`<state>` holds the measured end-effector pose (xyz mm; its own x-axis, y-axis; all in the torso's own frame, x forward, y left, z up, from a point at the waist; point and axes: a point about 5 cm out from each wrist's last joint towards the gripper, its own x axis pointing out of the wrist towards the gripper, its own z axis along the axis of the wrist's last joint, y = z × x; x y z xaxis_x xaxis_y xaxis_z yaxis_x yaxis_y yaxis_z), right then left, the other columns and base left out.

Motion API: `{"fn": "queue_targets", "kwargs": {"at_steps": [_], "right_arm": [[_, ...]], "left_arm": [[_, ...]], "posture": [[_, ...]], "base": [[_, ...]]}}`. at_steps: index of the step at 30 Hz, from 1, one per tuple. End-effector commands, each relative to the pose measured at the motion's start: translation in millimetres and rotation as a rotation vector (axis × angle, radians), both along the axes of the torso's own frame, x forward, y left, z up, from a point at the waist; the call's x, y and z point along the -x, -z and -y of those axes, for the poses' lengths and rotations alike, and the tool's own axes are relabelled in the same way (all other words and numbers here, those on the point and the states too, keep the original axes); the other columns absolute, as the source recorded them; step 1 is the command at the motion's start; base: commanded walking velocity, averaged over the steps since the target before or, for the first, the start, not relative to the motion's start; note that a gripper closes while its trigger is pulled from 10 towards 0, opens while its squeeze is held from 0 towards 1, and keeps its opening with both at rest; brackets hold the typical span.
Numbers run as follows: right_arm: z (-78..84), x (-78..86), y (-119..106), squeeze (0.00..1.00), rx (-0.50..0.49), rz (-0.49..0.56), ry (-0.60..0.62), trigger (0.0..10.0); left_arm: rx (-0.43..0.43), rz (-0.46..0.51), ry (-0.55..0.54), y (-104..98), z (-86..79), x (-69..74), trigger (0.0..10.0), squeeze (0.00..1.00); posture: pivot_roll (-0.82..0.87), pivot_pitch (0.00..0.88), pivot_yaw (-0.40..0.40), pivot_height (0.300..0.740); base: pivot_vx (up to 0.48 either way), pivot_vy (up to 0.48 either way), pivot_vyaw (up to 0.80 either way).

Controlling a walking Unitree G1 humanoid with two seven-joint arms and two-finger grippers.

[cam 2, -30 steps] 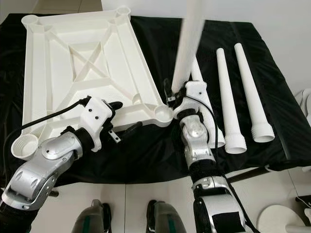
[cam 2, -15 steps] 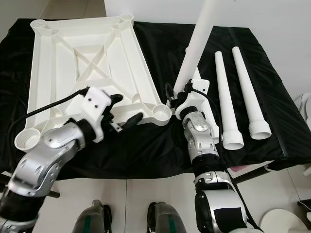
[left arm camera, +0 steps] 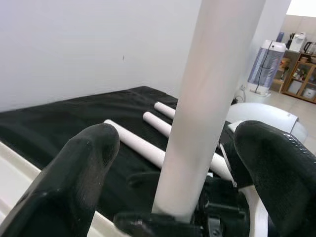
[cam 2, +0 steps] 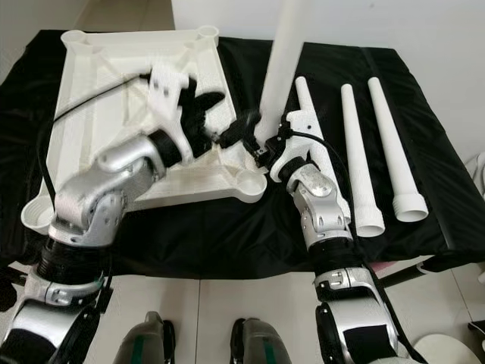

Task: Building children table

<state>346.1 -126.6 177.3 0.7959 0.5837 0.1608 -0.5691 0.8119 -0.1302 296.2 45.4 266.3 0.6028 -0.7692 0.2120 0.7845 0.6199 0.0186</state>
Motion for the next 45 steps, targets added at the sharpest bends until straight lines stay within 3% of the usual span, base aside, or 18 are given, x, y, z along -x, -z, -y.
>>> {"fn": "queue_targets", "kwargs": {"at_steps": [1,12,20,42,43,44,45], "right_arm": [[0.8,3.2,1.5,0.0,0.018,-0.013,-0.035,10.0],[1.0,13.9,5.5,0.0,0.161,-0.042,-0.175,10.0],[5.5,13.5,5.1,0.0,0.182,-0.056,-0.176,10.0],[9.7,17.3,1.8,0.0,0.24,-0.057,-0.205,10.0],[9.9,17.3,1.7,0.0,0.243,-0.056,-0.204,10.0],[10.0,17.3,1.6,0.0,0.243,-0.055,-0.203,10.0],[10.0,17.3,1.6,0.0,0.243,-0.055,-0.203,10.0]], "left_arm": [[-0.029,0.01,0.037,1.5,3.2,-1.1,10.0,0.0],[-0.036,0.075,0.059,-18.9,10.3,-6.7,10.0,0.0],[-0.035,0.11,0.114,-26.6,15.0,-3.2,10.0,0.0],[-0.088,0.067,0.081,-42.6,20.4,-8.0,10.0,0.0],[-0.081,0.059,0.085,-44.2,20.7,-7.9,4.9,0.0],[-0.066,0.048,0.092,-46.8,21.6,-7.2,6.1,0.0],[-0.066,0.048,0.092,-46.8,21.6,-7.2,6.1,0.0]], "posture": [[-0.06,0.0,-0.016,0.74],[-0.07,0.008,-0.017,0.74],[-0.07,0.014,-0.018,0.74],[-0.08,0.02,-0.016,0.74],[-0.08,0.019,-0.016,0.74],[-0.07,0.019,-0.015,0.74],[-0.07,0.019,-0.015,0.74]], "base": [[0.0,0.0,0.0],[0.0,0.0,0.0],[0.0,0.0,0.0],[0.0,0.0,0.0],[0.0,0.0,0.0],[0.0,0.0,0.0],[0.0,0.0,0.0]]}}
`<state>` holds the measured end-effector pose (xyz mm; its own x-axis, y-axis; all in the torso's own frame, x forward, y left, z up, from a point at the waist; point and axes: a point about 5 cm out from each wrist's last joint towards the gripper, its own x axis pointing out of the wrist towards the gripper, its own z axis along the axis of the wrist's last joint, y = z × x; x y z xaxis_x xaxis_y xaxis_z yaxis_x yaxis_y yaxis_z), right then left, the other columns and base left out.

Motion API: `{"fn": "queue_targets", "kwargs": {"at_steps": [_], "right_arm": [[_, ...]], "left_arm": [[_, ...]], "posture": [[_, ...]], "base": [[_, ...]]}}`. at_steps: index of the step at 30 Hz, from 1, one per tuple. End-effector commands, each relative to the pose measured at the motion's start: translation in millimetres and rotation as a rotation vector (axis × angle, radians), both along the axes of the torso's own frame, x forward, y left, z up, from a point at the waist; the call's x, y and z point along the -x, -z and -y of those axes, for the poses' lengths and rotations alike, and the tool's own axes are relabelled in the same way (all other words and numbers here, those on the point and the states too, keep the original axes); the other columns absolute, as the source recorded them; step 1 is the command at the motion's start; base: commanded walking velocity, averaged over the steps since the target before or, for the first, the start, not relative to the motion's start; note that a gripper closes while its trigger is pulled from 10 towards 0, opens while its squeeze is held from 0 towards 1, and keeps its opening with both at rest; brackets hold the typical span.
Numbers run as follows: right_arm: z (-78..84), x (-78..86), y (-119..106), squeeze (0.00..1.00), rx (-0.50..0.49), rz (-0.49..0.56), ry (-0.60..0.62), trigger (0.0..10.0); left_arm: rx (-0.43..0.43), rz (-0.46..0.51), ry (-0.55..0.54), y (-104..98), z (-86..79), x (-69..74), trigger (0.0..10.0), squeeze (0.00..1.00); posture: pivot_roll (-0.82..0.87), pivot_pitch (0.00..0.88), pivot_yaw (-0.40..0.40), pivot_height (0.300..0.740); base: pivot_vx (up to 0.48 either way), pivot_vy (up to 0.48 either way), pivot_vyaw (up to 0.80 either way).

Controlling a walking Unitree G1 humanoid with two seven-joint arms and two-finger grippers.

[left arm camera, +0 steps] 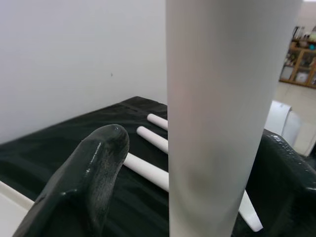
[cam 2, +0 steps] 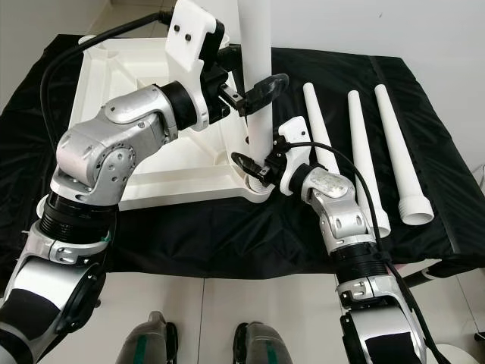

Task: Building children table

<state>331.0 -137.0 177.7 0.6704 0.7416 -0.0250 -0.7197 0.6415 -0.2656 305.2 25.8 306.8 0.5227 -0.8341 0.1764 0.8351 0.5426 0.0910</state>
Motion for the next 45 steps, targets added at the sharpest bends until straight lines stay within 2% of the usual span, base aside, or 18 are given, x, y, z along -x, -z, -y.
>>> {"fn": "queue_targets", "kwargs": {"at_steps": [1,2,15,19,20,21,24,33,34,36,37,42,44,45], "right_arm": [[-0.3,2.2,1.9,0.0,0.018,-0.006,-0.009,10.0],[-0.2,2.2,1.5,0.0,0.017,-0.004,-0.007,10.0],[0.4,1.3,0.0,0.0,0.003,0.007,0.01,10.0],[3.1,-3.5,-5.3,0.0,-0.037,0.017,0.052,10.0],[4.4,-6.1,-7.8,0.0,-0.068,0.017,0.076,10.0],[5.6,-8.2,-10.0,1.0,-0.094,0.021,0.098,10.0],[6.0,-10.0,-13.2,1.0,-0.139,0.031,0.12,10.0],[3.4,-15.0,-22.2,1.0,-0.177,0.101,0.236,10.0],[0.0,-15.3,-23.3,0.74,-0.176,0.117,0.256,10.0],[-2.5,-15.4,-24.0,0.74,-0.175,0.128,0.267,10.0],[-5.9,-15.3,-24.4,0.0,-0.166,0.14,0.277,10.0],[-19.2,-15.0,-27.7,0.0,-0.158,0.193,0.333,10.0],[-27.7,-17.9,-31.3,0.0,-0.198,0.195,0.409,10.0],[-27.7,-17.9,-31.3,0.0,-0.198,0.195,0.409,10.0]], "left_arm": [[0.015,0.001,0.007,-8.2,2.5,2.3,6.1,0.0],[0.019,0.0,0.015,-10.0,3.3,3.3,0.0,0.0],[0.04,-0.002,0.04,-15.5,6.7,9.4,0.0,0.0],[0.037,0.002,0.034,-17.0,6.9,10.0,0.0,0.0],[0.039,0.003,0.021,-18.5,6.6,9.0,0.4,0.0],[0.039,0.002,0.003,-19.8,6.3,7.4,10.0,0.0],[0.042,0.003,-0.033,-22.3,5.4,4.6,10.0,0.0],[0.078,0.022,-0.174,-34.5,-1.8,-4.4,10.0,0.0],[0.088,0.026,-0.21,-37.0,-4.0,-7.0,10.0,0.0],[0.096,0.028,-0.233,-38.7,-5.3,-8.7,10.0,0.0],[0.098,0.032,-0.257,-40.4,-6.4,-10.1,10.0,0.0],[0.099,0.058,-0.331,-45.7,-9.0,-13.4,10.0,0.0],[0.082,0.091,-0.393,-48.4,-10.7,-14.9,10.0,0.0],[0.082,0.091,-0.393,-48.4,-10.7,-14.9,10.0,0.0]], "posture": [[-0.07,0.017,-0.015,0.74],[-0.08,0.017,-0.013,0.74],[-0.08,0.003,-0.006,0.74],[-0.07,0.0,-0.008,0.74],[-0.07,0.0,-0.008,0.74],[-0.07,0.0,-0.009,0.74],[-0.07,0.0,-0.009,0.74],[-0.08,0.0,-0.011,0.74],[-0.08,0.0,-0.013,0.74],[-0.08,0.0,-0.013,0.74],[-0.08,0.0,-0.016,0.74],[-0.07,0.012,-0.024,0.74],[-0.07,0.021,-0.029,0.74],[-0.07,0.021,-0.029,0.74]], "base": [[0.0,0.0,0.0],[0.0,0.0,0.0],[0.0,0.0,0.0],[0.0,0.0,0.0],[0.0,0.0,0.0],[0.0,0.0,0.0],[0.0,0.0,0.0],[0.0,0.0,0.0],[0.0,0.0,0.0],[0.0,0.0,0.0],[0.0,0.0,0.0],[0.0,0.0,0.0],[0.0,0.0,0.0],[0.0,0.0,0.0]]}}
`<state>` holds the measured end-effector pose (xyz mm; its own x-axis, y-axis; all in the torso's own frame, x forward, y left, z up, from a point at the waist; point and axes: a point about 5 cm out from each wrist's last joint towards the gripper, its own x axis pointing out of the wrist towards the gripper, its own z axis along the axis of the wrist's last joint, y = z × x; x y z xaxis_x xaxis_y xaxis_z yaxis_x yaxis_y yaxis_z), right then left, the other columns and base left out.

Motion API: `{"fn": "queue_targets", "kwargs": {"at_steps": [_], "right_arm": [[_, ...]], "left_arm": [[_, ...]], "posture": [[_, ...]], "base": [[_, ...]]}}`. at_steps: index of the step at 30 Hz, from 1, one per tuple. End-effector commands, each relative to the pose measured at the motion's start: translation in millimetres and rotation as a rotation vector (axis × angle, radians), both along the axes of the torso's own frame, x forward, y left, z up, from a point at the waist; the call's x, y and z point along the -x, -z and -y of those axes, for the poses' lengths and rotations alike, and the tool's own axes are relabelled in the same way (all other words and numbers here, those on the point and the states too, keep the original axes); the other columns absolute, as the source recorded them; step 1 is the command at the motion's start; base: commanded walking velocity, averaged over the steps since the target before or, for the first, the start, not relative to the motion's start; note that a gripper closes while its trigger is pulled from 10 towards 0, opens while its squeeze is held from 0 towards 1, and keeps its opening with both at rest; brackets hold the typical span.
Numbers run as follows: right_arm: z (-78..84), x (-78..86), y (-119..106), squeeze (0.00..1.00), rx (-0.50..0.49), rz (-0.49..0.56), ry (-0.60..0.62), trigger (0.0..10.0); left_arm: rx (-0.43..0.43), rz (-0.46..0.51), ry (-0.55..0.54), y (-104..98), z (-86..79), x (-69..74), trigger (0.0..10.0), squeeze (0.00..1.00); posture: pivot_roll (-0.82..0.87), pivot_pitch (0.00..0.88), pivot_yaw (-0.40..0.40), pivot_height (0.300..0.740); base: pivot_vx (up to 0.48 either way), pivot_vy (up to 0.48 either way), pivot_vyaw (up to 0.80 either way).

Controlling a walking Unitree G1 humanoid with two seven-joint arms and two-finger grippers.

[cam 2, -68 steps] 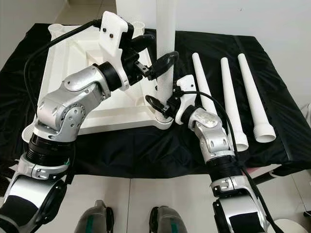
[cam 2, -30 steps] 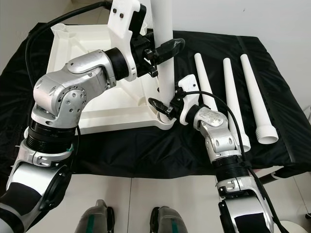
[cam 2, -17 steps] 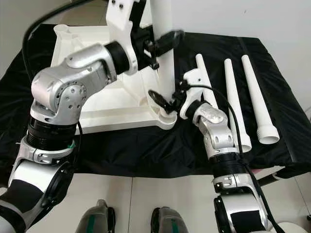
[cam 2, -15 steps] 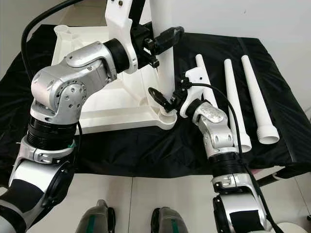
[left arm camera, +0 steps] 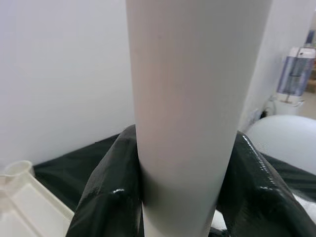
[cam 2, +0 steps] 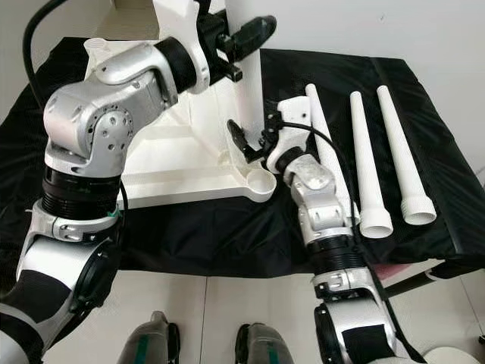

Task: Building children table

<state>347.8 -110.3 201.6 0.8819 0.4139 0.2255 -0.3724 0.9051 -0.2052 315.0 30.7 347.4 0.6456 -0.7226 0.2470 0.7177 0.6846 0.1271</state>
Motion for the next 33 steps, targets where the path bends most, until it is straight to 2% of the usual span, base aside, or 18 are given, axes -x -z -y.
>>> {"fn": "queue_targets", "kwargs": {"at_steps": [1,5,7,10,12,14,17,29,33], "right_arm": [[-3.9,-2.3,-9.0,0.0,-0.018,0.024,0.055,10.0],[-9.5,-3.2,-10.7,0.0,-0.012,0.03,0.081,10.0],[-21.7,-4.9,-12.7,0.0,-0.03,0.03,0.133,10.0],[-29.5,-6.2,-13.9,0.0,-0.066,0.019,0.179,10.0],[-29.5,-6.2,-13.9,0.0,-0.066,0.019,0.179,10.0],[-34.1,-6.6,-14.6,0.0,-0.08,0.017,0.239,10.0],[-37.6,-6.1,-12.3,0.0,-0.086,0.004,0.266,10.0],[-40.4,-6.1,-0.1,0.0,-0.079,-0.066,0.283,9.6],[-40.5,-8.9,0.4,0.0,-0.071,-0.068,0.285,10.0]], "left_arm": [[0.043,0.03,-0.238,-8.5,-5.9,-5.9,10.0,0.0],[0.048,0.027,-0.251,-8.1,-4.6,-7.5,10.0,0.0],[0.064,0.009,-0.253,-4.5,2.4,-10.6,10.0,0.0],[0.065,0.004,-0.257,-1.4,9.1,-12.0,10.0,0.0],[0.065,0.004,-0.257,-1.4,9.1,-12.0,10.0,0.0],[0.063,0.011,-0.266,-1.9,13.4,-12.0,10.0,0.0],[0.059,0.023,-0.28,-3.4,14.0,-12.5,10.0,0.0],[0.083,0.044,-0.291,-9.6,14.2,-11.5,10.0,0.0],[0.093,0.048,-0.283,-11.9,17.2,-9.5,10.0,0.0]], "posture": [[-0.07,0.022,-0.03,0.74],[-0.07,0.022,-0.033,0.74],[-0.07,0.028,-0.033,0.74],[-0.07,0.03,-0.031,0.74],[-0.07,0.03,-0.031,0.74],[-0.07,0.032,-0.033,0.74],[-0.06,0.033,-0.034,0.74],[-0.06,0.037,-0.035,0.74],[-0.06,0.036,-0.037,0.74]], "base": [[0.0,0.0,0.0],[0.0,0.0,0.0],[0.0,0.0,0.0],[0.0,0.0,0.0],[0.0,0.0,0.0],[0.0,0.0,0.0],[0.0,0.0,0.0],[0.0,0.0,0.0],[0.0,0.0,0.0]]}}
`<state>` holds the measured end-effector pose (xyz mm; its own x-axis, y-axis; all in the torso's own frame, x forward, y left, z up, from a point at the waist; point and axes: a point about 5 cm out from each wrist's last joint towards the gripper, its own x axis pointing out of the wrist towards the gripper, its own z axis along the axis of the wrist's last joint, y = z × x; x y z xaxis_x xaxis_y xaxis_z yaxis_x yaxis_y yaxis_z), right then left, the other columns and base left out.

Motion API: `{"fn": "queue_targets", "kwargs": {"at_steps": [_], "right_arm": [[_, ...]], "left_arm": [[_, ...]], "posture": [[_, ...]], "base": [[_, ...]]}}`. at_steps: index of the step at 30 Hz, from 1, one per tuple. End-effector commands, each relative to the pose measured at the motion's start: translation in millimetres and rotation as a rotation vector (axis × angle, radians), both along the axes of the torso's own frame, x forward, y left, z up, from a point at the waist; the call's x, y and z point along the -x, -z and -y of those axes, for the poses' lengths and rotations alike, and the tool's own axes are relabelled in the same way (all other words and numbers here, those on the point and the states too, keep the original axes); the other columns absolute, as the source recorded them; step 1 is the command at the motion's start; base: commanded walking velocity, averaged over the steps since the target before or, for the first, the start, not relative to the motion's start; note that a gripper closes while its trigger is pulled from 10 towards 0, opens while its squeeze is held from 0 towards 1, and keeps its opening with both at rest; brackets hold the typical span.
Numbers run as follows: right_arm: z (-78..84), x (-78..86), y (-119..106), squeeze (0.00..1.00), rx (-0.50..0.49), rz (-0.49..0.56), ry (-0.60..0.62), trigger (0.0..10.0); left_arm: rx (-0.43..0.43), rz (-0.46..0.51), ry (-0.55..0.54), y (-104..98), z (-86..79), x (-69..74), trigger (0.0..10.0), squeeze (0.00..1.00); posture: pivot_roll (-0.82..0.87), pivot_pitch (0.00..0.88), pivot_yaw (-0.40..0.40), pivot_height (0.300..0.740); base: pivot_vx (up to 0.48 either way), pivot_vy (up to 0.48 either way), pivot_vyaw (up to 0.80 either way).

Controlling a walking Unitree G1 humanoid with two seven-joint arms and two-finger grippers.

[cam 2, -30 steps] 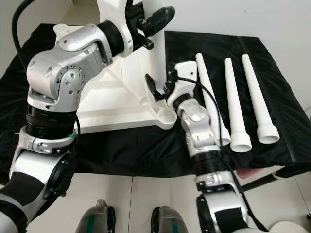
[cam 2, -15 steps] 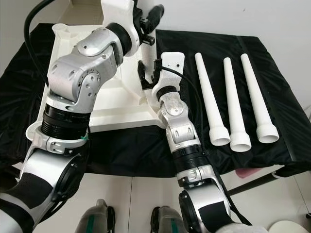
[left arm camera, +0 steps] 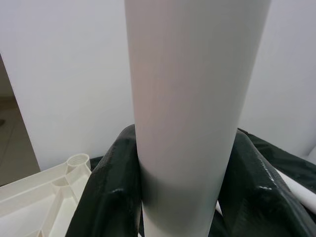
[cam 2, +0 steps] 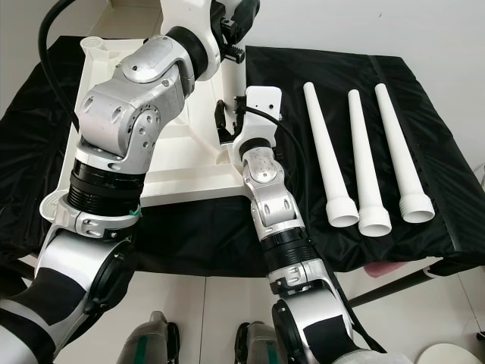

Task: Building children table

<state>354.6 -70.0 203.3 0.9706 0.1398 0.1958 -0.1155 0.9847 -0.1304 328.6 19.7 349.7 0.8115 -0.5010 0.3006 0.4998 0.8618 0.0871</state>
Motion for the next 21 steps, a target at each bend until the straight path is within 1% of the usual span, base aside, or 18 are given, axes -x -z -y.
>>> {"fn": "queue_targets", "kwargs": {"at_steps": [1,9,17,18,19,20,21], "right_arm": [[-0.1,-2.1,2.0,0.0,-0.008,-0.016,0.006,10.0],[1.1,-10.3,-3.2,0.0,0.013,0.011,0.013,10.0],[0.2,-16.6,-15.2,0.0,0.042,0.068,0.007,10.0],[-0.1,-16.8,-16.2,0.0,0.047,0.074,0.006,7.9],[-0.1,-16.8,-16.2,0.0,0.047,0.074,0.006,7.9],[-0.3,-16.8,-16.2,0.0,0.048,0.074,0.003,3.7],[-0.3,-16.8,-16.2,0.0,0.048,0.074,0.003,3.7]], "left_arm": [[0.024,0.033,-0.006,-9.6,6.2,4.1,10.0,0.0],[0.028,0.034,0.022,-10.9,12.0,7.5,10.0,0.0],[0.025,0.033,0.051,-11.4,17.7,11.5,10.0,0.0],[0.025,0.032,0.052,-11.1,18.2,11.9,10.0,0.0],[0.025,0.032,0.052,-11.1,18.2,11.9,10.0,0.0],[0.025,0.033,0.051,-10.9,18.4,12.0,10.0,0.0],[0.025,0.033,0.051,-10.9,18.4,12.0,10.0,0.0]], "posture": [[-0.06,0.036,-0.037,0.74],[-0.06,0.031,-0.038,0.74],[-0.05,0.028,-0.043,0.74],[-0.05,0.027,-0.043,0.74],[-0.05,0.027,-0.043,0.74],[-0.05,0.026,-0.043,0.74],[-0.05,0.026,-0.043,0.74]], "base": [[0.0,0.0,0.0],[0.0,0.0,0.0],[0.0,0.0,0.0],[0.0,0.0,0.0],[0.0,0.0,0.0],[0.0,0.0,0.0],[0.0,0.0,0.0]]}}
